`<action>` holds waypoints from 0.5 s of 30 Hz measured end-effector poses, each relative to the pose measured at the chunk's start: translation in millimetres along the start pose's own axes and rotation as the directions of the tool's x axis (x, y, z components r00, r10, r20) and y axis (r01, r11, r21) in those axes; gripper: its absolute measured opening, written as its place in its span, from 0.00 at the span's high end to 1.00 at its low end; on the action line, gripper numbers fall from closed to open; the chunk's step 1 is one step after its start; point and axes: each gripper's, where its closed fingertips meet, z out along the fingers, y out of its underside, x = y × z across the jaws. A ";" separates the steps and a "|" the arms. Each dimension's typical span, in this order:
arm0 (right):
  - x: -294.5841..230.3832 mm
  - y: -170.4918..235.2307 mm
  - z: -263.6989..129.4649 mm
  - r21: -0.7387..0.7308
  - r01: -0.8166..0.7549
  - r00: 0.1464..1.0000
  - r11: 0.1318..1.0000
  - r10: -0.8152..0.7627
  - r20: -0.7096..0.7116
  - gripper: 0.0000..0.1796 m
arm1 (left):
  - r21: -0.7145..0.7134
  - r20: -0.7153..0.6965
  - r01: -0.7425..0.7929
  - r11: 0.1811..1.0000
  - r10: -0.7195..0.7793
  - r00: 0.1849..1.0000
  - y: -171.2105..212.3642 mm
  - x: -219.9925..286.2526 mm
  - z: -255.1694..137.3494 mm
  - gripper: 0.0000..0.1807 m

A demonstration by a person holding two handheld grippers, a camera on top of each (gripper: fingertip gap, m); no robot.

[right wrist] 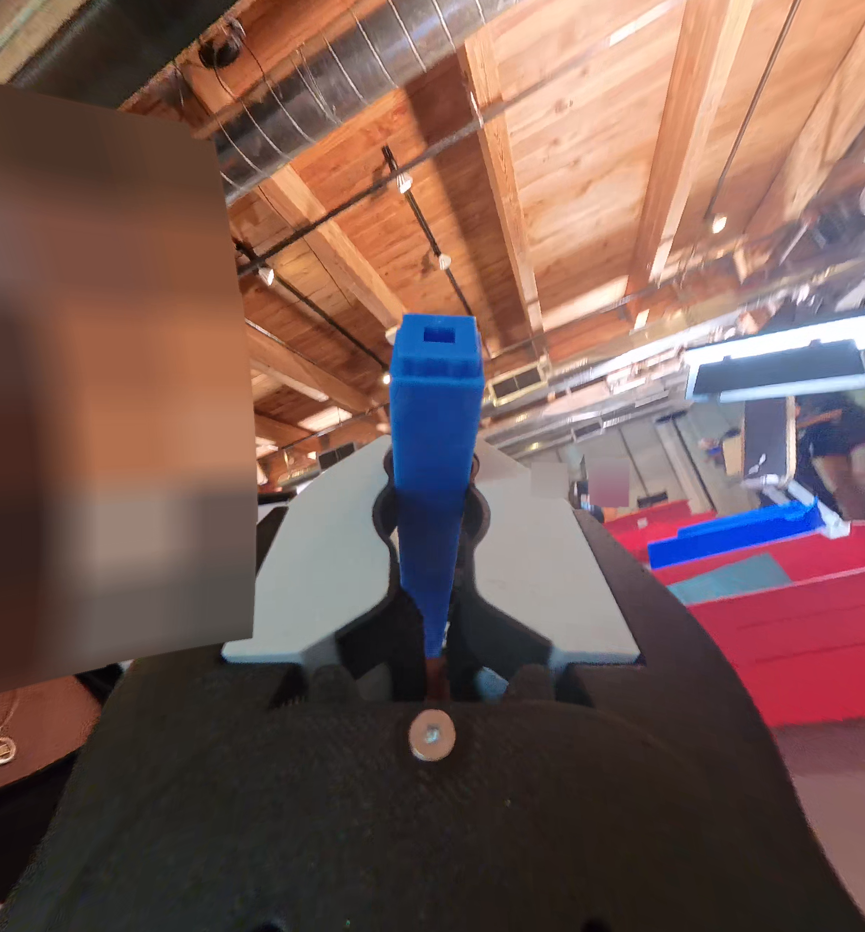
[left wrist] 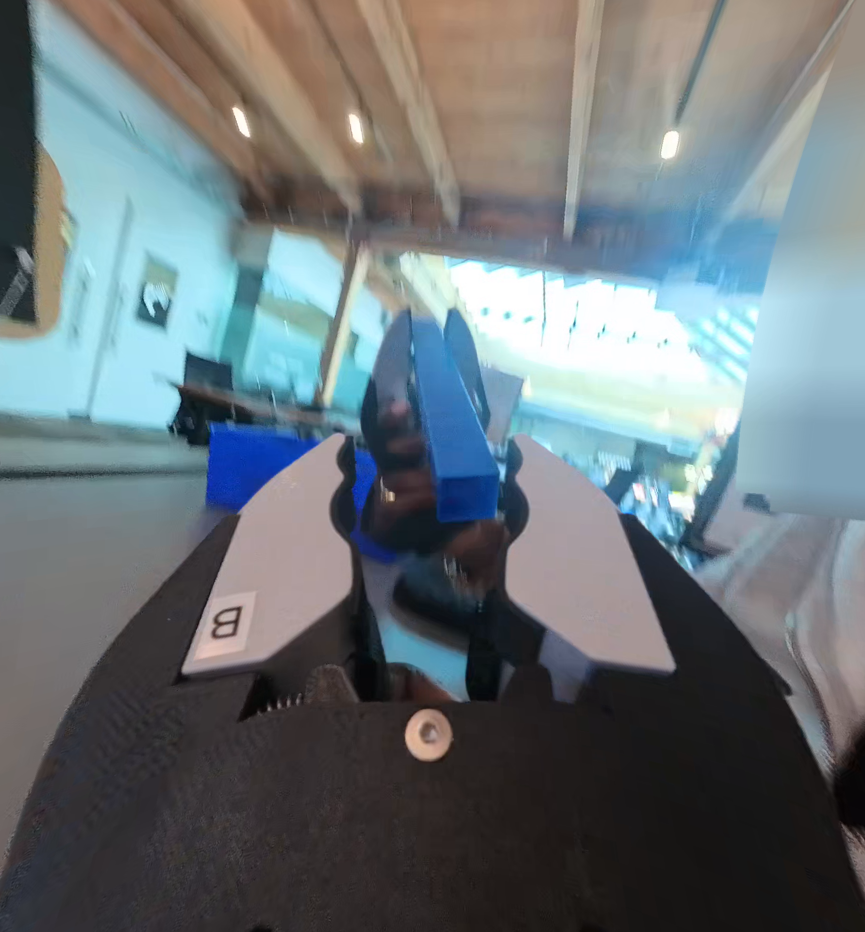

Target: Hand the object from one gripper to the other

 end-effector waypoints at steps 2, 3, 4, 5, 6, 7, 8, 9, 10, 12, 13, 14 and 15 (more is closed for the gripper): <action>1.5 6.0 1.7 -0.090 -0.022 1.000 0.996 0.022 -0.010 0.87 | -0.142 0.002 0.000 0.990 0.001 1.000 8.4 -1.5 -5.3 0.68; 1.2 10.5 2.9 -0.132 -0.016 1.000 0.991 0.015 -0.013 0.87 | -0.195 0.020 -0.016 0.981 0.020 1.000 12.0 -3.4 -6.6 0.68; 0.7 14.7 4.0 -0.164 -0.003 1.000 0.986 0.000 -0.016 0.87 | -0.259 0.017 -0.035 0.965 0.041 0.999 18.7 -2.7 -7.3 0.68; 0.5 18.1 5.0 -0.189 0.011 1.000 0.982 -0.015 -0.019 0.87 | -0.330 0.008 -0.045 0.943 0.050 0.999 28.4 -1.0 -7.9 0.69; 0.5 20.9 5.6 -0.208 0.021 0.999 0.978 -0.026 -0.023 0.87 | -0.396 -0.004 -0.050 0.917 0.052 0.999 39.2 0.8 -8.4 0.69; 0.8 24.2 6.1 -0.229 0.026 0.999 0.973 -0.033 -0.027 0.87 | -0.437 -0.017 -0.063 0.897 0.061 0.998 47.7 2.5 -8.2 0.74; 0.9 28.0 6.5 -0.253 0.030 0.999 0.967 -0.039 -0.029 0.87 | -0.442 -0.030 -0.086 0.893 0.081 0.996 52.4 3.8 -7.4 0.87; 0.0 29.7 7.2 -0.264 0.034 0.999 0.964 -0.042 -0.025 0.87 | -0.430 -0.022 -0.095 0.898 0.095 0.995 54.9 1.9 -6.4 0.87; -1.4 29.5 8.1 -0.262 0.039 0.999 0.964 -0.046 -0.020 0.87 | -0.406 -0.026 -0.082 0.910 0.079 0.997 55.6 2.7 -5.4 0.88; 0.2 29.3 11.0 -0.253 0.068 0.995 0.965 -0.083 -0.049 0.87 | -0.302 -0.017 -0.028 0.953 0.024 1.000 51.2 2.2 -1.0 0.88; 2.4 32.7 12.8 -0.260 0.092 0.991 0.961 -0.115 -0.073 0.87 | -0.217 -0.017 0.011 0.976 -0.015 1.000 44.8 2.7 2.1 0.88; 3.7 40.2 14.7 -0.291 0.113 0.986 0.950 -0.144 -0.084 0.87 | -0.136 -0.027 0.042 0.990 -0.046 0.999 38.1 3.2 3.9 0.88; 3.2 49.9 15.3 -0.341 0.129 0.983 0.931 -0.165 -0.077 0.87 | -0.087 -0.026 0.070 0.994 -0.073 0.997 35.0 1.8 5.0 0.88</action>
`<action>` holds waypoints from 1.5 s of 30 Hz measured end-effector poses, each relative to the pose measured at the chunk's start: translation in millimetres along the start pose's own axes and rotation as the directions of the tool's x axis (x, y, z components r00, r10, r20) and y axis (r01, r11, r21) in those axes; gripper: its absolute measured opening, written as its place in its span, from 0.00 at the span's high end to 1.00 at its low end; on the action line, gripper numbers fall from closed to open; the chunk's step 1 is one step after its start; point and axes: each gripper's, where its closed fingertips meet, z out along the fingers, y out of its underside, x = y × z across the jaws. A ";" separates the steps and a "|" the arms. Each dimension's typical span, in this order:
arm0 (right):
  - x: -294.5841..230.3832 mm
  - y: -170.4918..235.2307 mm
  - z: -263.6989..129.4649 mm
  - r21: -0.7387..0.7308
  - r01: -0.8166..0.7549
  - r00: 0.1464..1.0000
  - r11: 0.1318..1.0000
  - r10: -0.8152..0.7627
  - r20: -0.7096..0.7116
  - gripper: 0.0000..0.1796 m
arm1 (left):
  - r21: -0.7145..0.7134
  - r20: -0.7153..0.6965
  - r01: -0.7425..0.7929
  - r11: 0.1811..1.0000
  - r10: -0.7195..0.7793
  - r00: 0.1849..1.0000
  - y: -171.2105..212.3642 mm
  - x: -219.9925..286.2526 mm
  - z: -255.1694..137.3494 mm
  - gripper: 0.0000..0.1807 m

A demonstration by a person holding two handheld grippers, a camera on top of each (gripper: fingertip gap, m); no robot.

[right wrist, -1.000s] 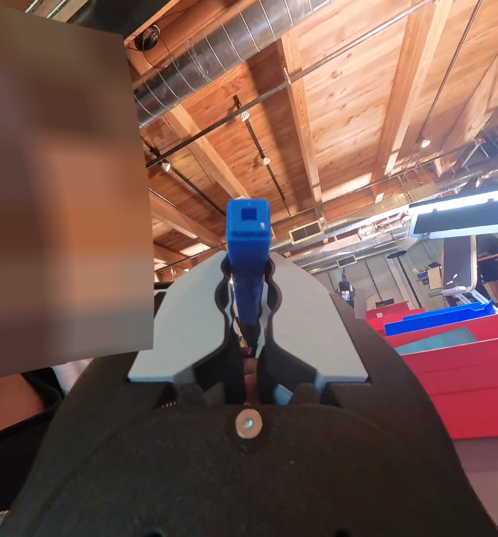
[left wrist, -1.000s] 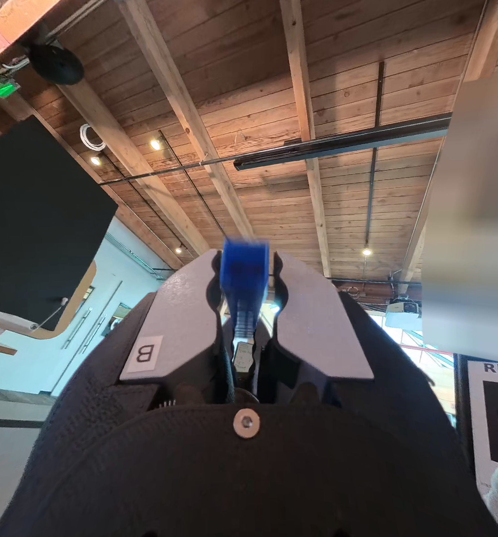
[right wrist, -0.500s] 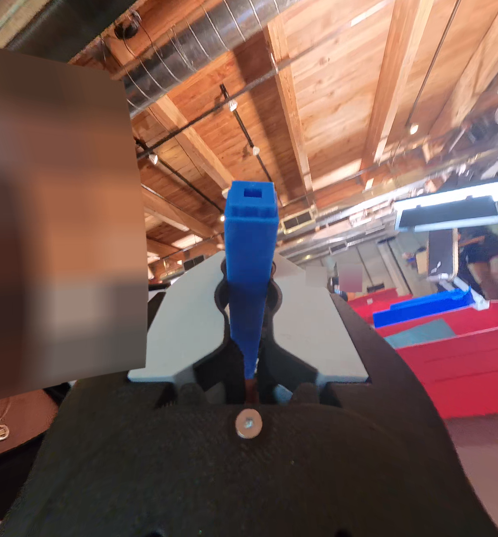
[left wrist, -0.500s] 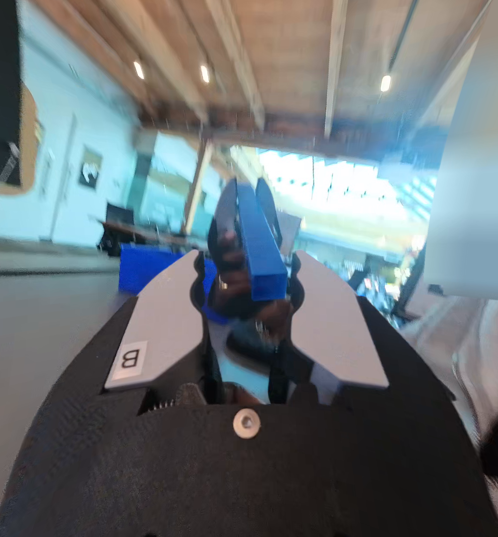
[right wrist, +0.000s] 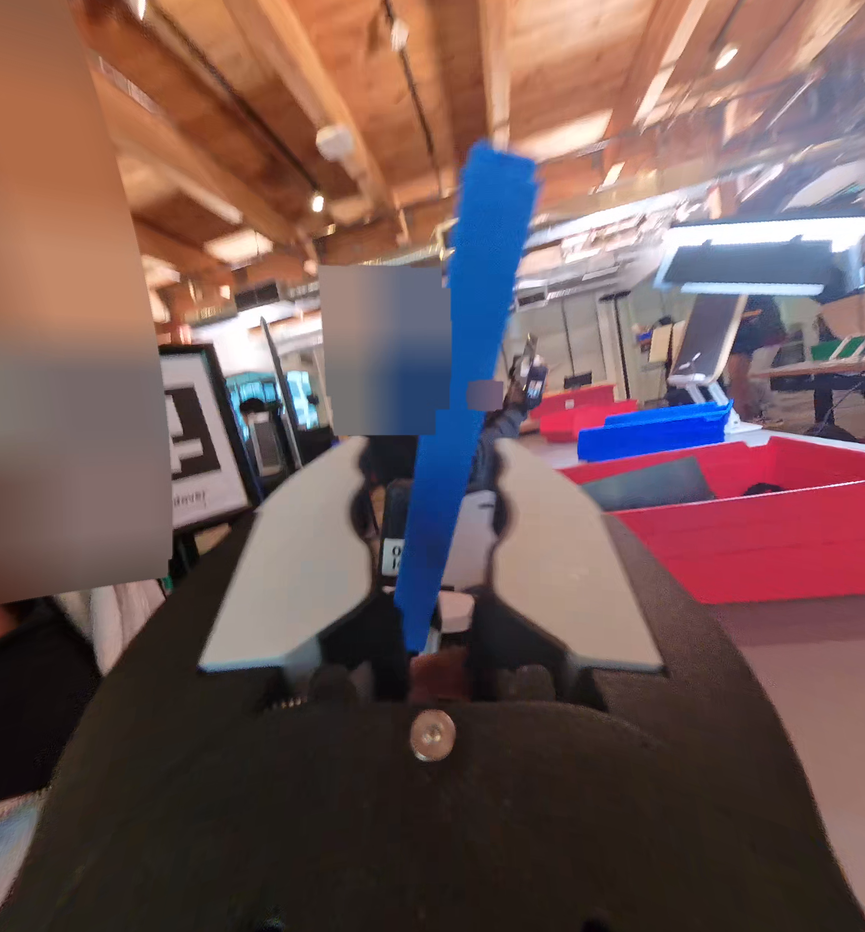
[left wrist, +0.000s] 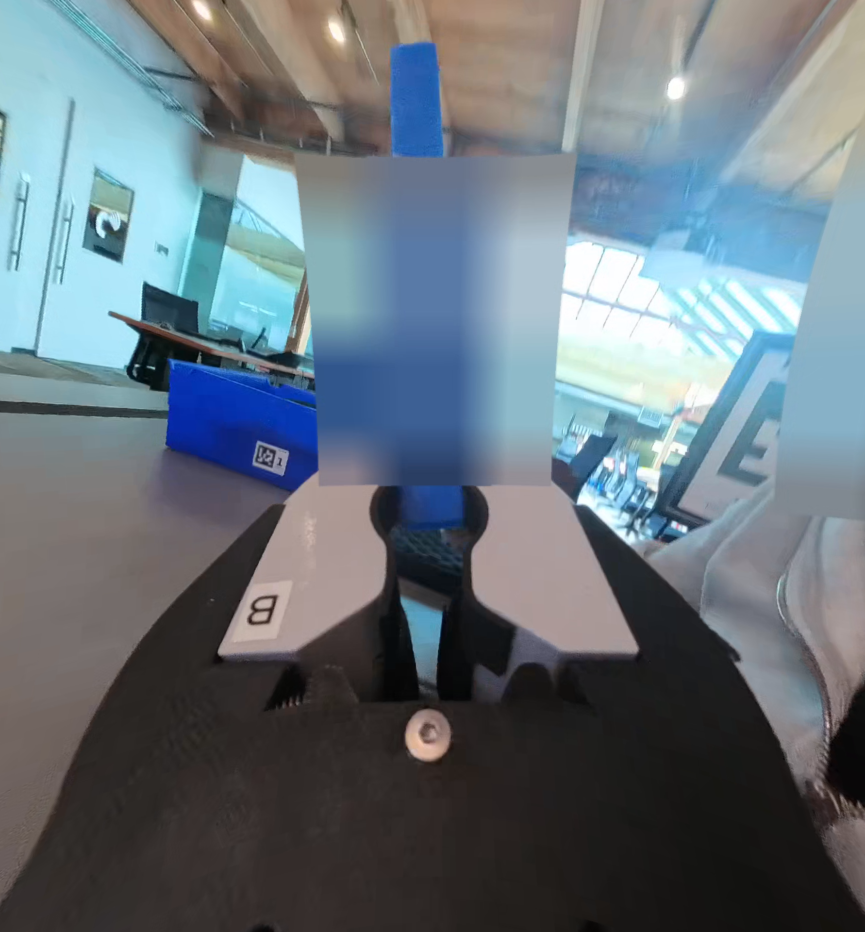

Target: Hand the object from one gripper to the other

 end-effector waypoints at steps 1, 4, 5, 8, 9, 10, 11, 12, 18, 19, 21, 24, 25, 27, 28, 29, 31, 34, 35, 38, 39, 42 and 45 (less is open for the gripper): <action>-0.7 6.3 2.3 -0.039 0.026 1.000 0.999 -0.027 -0.006 0.87 | 0.006 -0.008 0.011 1.000 -0.011 1.000 2.2 0.2 1.8 0.88; -1.2 8.2 0.6 -0.046 0.077 0.997 0.996 -0.078 -0.003 0.88 | -0.052 -0.014 0.001 0.999 -0.001 1.000 12.2 1.9 6.5 0.88; -1.7 8.5 -0.7 -0.057 0.059 0.998 0.997 -0.059 0.008 0.88 | -0.075 -0.009 -0.010 0.997 0.009 1.000 13.5 0.9 6.6 0.87; -0.9 14.9 -1.3 -0.117 0.053 0.999 0.992 -0.052 0.011 0.88 | -0.143 -0.012 -0.031 0.989 0.030 0.999 14.8 1.2 7.0 0.78; -2.8 19.0 0.1 -0.140 0.058 0.998 0.988 -0.056 0.022 0.88 | -0.161 -0.024 -0.043 0.986 0.039 0.999 15.4 3.1 7.5 0.84; -5.8 22.0 2.1 -0.150 0.057 0.998 0.987 -0.052 0.037 0.88 | -0.179 -0.019 -0.055 0.982 0.053 0.998 16.9 2.2 8.0 0.88; -8.4 23.3 4.0 -0.147 0.050 0.998 0.988 -0.044 0.049 0.88 | -0.185 -0.021 -0.070 0.980 0.067 0.998 17.7 2.2 8.4 0.88; -9.4 24.4 5.4 -0.142 0.041 0.998 0.989 -0.034 0.051 0.88 | -0.174 -0.015 -0.076 0.982 0.074 0.997 16.6 1.7 8.8 0.88; -13.2 55.3 8.3 -0.305 0.021 0.996 0.952 0.005 0.087 0.87 | -0.159 -0.030 -0.058 0.985 0.054 0.998 12.3 4.0 9.2 0.88; -13.5 55.5 7.9 -0.310 0.030 0.996 0.950 -0.002 0.089 0.88 | -0.169 -0.022 -0.070 0.983 0.067 0.998 11.6 2.9 8.0 0.85; -13.6 57.3 7.4 -0.323 0.038 0.996 0.946 -0.010 0.090 0.87 | -0.167 -0.028 -0.077 0.983 0.073 0.997 7.1 4.2 6.5 0.88; -15.2 58.6 9.3 -0.311 0.015 0.995 0.950 0.017 0.098 0.87 | -0.166 -0.020 -0.094 0.982 0.092 0.996 7.2 4.3 7.4 0.88; -15.5 61.8 9.0 -0.327 0.012 0.995 0.945 0.022 0.101 0.87 | -0.161 -0.019 -0.090 0.983 0.088 0.996 7.3 4.5 8.1 0.88; -15.6 68.4 8.4 -0.365 0.024 0.995 0.931 0.015 0.103 0.88 | -0.163 -0.024 -0.078 0.984 0.075 0.997 7.1 4.5 8.3 0.87; -16.0 68.9 8.0 -0.371 0.040 0.994 0.928 0.000 0.107 0.88 | -0.163 -0.016 -0.076 0.984 0.074 0.997 5.3 2.6 7.0 0.79; -16.2 69.4 7.4 -0.378 0.059 0.994 0.924 -0.018 0.110 0.88 | -0.169 -0.012 -0.073 0.983 0.072 0.997 2.4 1.0 4.7 0.71; -15.2 70.0 6.3 -0.390 0.079 0.993 0.917 -0.040 0.108 0.88 | -0.155 -0.014 -0.066 0.986 0.064 0.998 -11.9 0.0 0.4 0.62; -17.7 82.2 5.6 -0.449 0.071 0.992 0.891 -0.017 0.125 0.88 | -0.131 -0.032 -0.100 0.986 0.097 0.995 -35.8 5.9 2.5 0.64; -17.8 88.0 5.9 -0.473 0.078 0.992 0.878 -0.020 0.126 0.88 | -0.151 -0.042 -0.128 0.980 0.123 0.992 -38.2 8.6 5.3 0.70; -19.9 95.2 7.7 -0.492 0.087 0.991 0.866 -0.023 0.135 0.87 | -0.219 -0.071 -0.193 0.956 0.182 0.981 -37.7 14.9 12.4 0.88; -19.3 92.9 8.6 -0.476 0.082 0.991 0.875 -0.023 0.130 0.88 | -0.215 -0.062 -0.193 0.957 0.184 0.981 -40.5 14.7 14.1 0.88; -17.1 98.7 4.8 -0.516 0.074 0.992 0.853 -0.012 0.124 0.87 | -0.150 -0.055 -0.180 0.972 0.173 0.983 -55.9 16.3 14.3 0.88; -16.9 102.9 3.7 -0.542 0.090 0.992 0.836 -0.025 0.126 0.88 | -0.139 -0.040 -0.198 0.970 0.195 0.980 -64.3 15.1 12.8 0.85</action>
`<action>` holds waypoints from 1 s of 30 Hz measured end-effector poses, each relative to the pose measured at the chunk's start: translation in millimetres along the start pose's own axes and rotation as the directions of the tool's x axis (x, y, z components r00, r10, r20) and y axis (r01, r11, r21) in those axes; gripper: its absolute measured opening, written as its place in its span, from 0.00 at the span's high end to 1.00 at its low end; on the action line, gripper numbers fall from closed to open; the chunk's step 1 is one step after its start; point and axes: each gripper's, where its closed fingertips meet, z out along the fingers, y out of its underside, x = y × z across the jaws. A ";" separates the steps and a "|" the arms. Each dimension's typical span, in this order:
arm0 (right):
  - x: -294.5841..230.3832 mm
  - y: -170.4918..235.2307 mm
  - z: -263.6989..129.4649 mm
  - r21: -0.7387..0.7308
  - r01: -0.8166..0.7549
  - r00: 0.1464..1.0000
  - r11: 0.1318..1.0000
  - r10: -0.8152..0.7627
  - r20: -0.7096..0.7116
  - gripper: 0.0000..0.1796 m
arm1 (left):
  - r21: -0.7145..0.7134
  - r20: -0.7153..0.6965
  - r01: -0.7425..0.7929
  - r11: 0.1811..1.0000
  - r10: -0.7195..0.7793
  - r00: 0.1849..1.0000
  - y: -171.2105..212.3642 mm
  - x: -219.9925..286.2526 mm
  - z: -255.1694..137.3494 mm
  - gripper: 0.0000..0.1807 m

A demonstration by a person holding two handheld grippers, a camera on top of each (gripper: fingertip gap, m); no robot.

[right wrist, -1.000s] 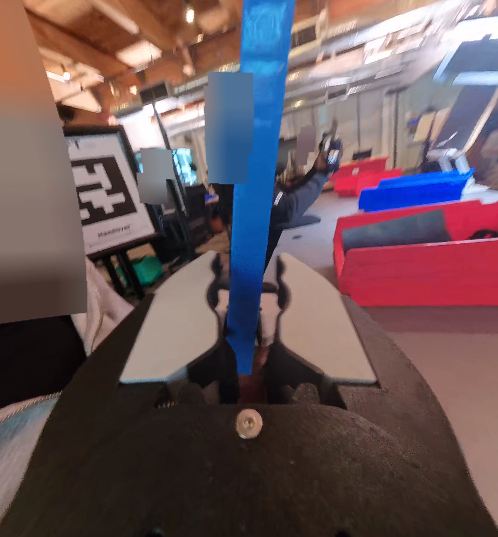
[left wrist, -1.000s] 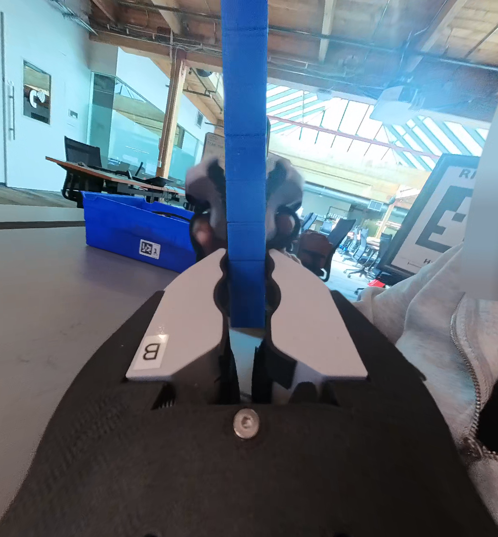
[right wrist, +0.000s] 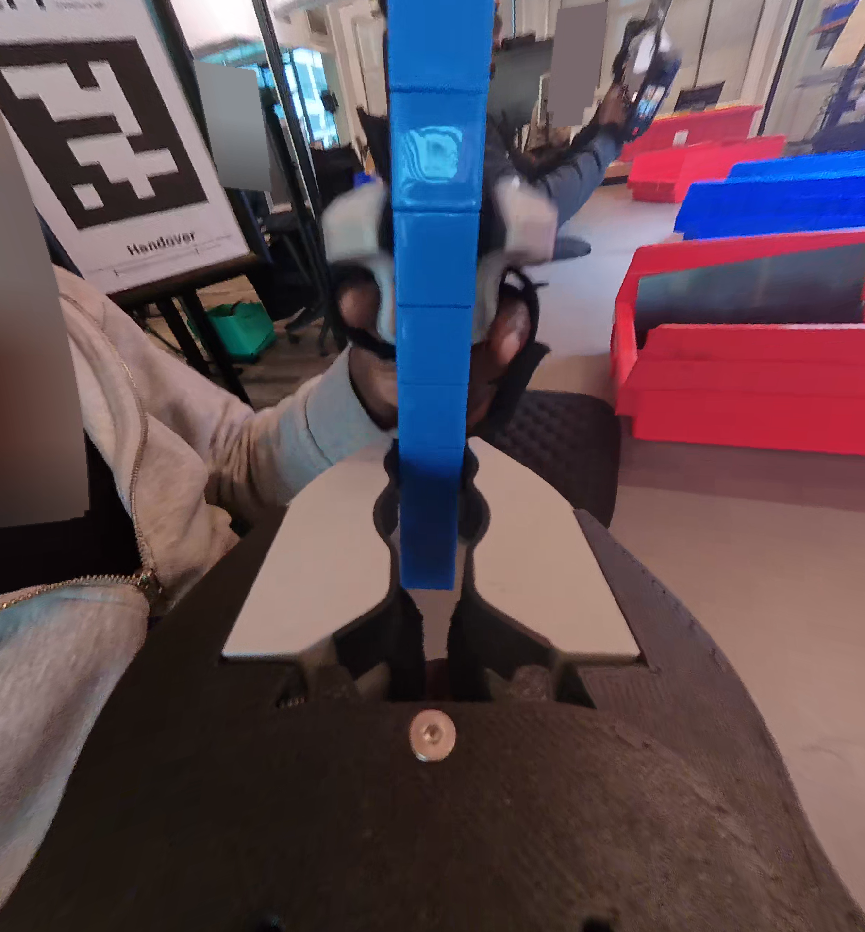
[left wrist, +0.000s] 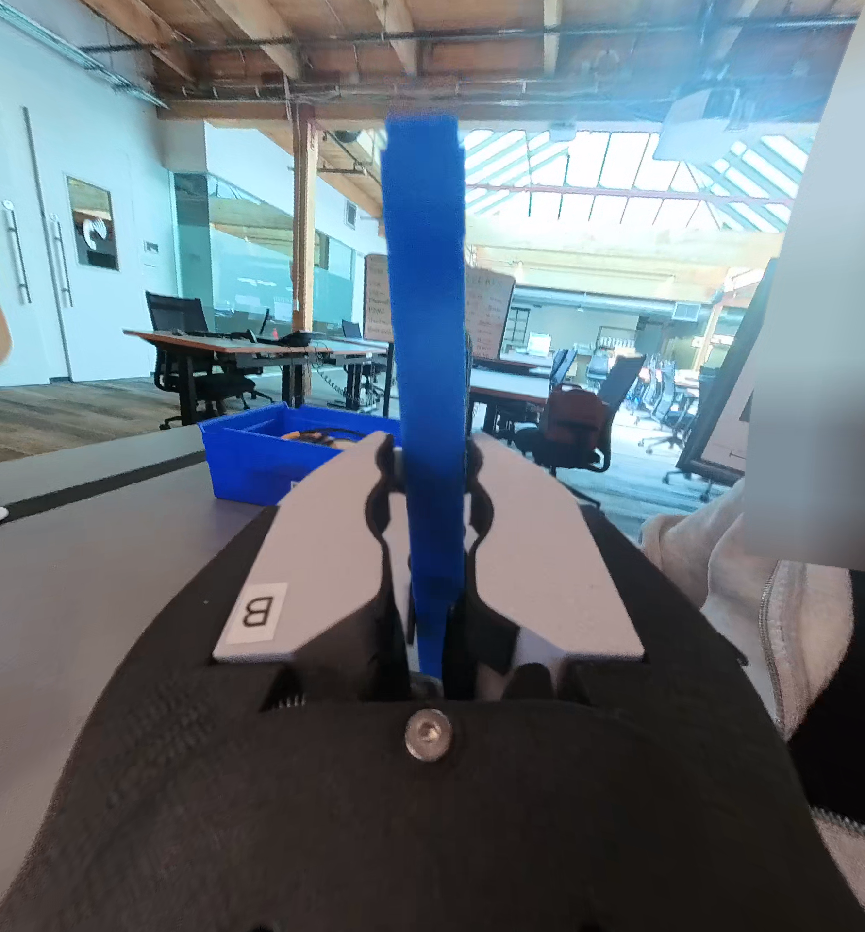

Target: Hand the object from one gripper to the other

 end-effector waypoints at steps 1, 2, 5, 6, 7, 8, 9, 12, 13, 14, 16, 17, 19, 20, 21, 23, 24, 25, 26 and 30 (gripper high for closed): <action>-0.1 4.1 0.5 -0.029 0.000 1.000 1.000 0.000 0.001 0.88 | 0.021 -0.001 0.000 1.000 0.000 1.000 -6.5 0.2 -1.0 0.81; 0.2 7.6 1.4 -0.050 0.002 1.000 0.999 -0.002 -0.001 0.88 | 0.033 -0.008 -0.002 0.999 0.003 1.000 -12.3 1.1 -2.0 0.82; 0.6 3.8 2.3 -0.022 -0.001 1.000 1.000 0.001 -0.003 0.88 | 0.062 0.009 -0.022 0.998 0.022 1.000 -23.6 -0.5 -4.0 0.88; 1.4 1.0 0.3 -0.004 0.002 1.000 1.000 -0.002 -0.005 0.86 | 0.105 0.015 -0.018 0.994 0.016 1.000 -29.9 -1.0 -5.7 0.88; 1.7 0.8 -1.8 0.000 0.005 1.000 1.000 -0.005 -0.003 0.79 | 0.145 0.014 -0.007 0.989 0.005 1.000 -35.9 -1.2 -8.7 0.88; 2.7 2.1 -3.4 -0.008 0.004 1.000 1.000 -0.004 -0.005 0.75 | 0.172 0.009 0.012 0.985 -0.014 1.000 -40.5 -1.7 -11.7 0.88; 3.6 2.9 -4.8 -0.015 0.007 1.000 1.000 -0.008 -0.007 0.82 | 0.197 0.010 0.025 0.980 -0.027 1.000 -44.4 -3.2 -14.6 0.88; 2.4 -3.9 -9.3 0.011 0.017 1.000 1.000 -0.017 0.000 0.88 | 0.229 0.023 0.019 0.973 -0.025 0.999 -48.9 -5.8 -22.1 0.88; 2.7 -5.4 -12.1 0.010 0.016 1.000 1.000 -0.016 0.000 0.88 | 0.239 0.035 0.013 0.971 -0.022 0.999 -50.3 -6.8 -25.2 0.87; 3.7 -5.6 -15.3 0.003 0.019 1.000 1.000 -0.019 -0.005 0.88 | 0.266 0.045 0.013 0.964 -0.026 0.999 -54.5 -7.9 -29.9 0.82; 5.3 -5.5 -20.4 -0.011 0.028 1.000 1.000 -0.028 -0.014 0.88 | 0.300 0.039 0.018 0.954 -0.031 0.999 -61.2 -7.7 -39.4 0.87; 4.6 -7.9 -22.1 -0.002 0.028 1.000 1.000 -0.028 -0.011 0.88 | 0.299 0.040 0.017 0.954 -0.030 0.999 -61.7 -8.1 -41.9 0.87; 3.4 -16.8 -25.5 0.044 0.016 1.000 0.999 -0.016 -0.007 0.88 | 0.343 0.052 0.029 0.939 -0.050 0.997 -65.9 -10.0 -44.3 0.88; 2.9 -23.6 -28.0 0.088 0.014 1.000 0.996 -0.014 -0.003 0.88 | 0.386 0.057 0.031 0.922 -0.057 0.997 -70.3 -10.7 -45.2 0.88; 3.1 -32.7 -31.5 0.155 0.020 1.000 0.988 -0.020 -0.006 0.87 | 0.438 0.061 0.027 0.899 -0.060 0.996 -76.1 -11.2 -46.8 0.88; 4.2 -55.3 -43.0 0.339 0.034 0.999 0.940 -0.028 -0.021 0.75 | 0.557 0.078 0.018 0.831 -0.074 0.994 -90.6 -15.0 -54.5 0.88; 5.8 -65.7 -49.4 0.431 0.027 0.999 0.902 -0.017 -0.027 0.68 | 0.607 0.080 0.021 0.794 -0.087 0.993 -96.8 -17.2 -58.6 0.88; 8.0 -73.2 -54.0 0.508 0.011 1.000 0.861 0.004 -0.029 0.61 | 0.649 0.076 0.022 0.760 -0.094 0.993 -101.9 -18.1 -61.9 0.88; 10.9 -77.4 -55.8 0.562 -0.011 0.999 0.827 0.033 -0.028 0.54 | 0.679 0.074 0.026 0.733 -0.103 0.992 -105.2 -19.1 -63.7 0.88; 17.8 -83.4 -55.9 0.678 -0.069 0.994 0.732 0.108 -0.015 0.55 | 0.696 0.075 0.035 0.717 -0.121 0.990 -103.5 -20.1 -56.6 0.88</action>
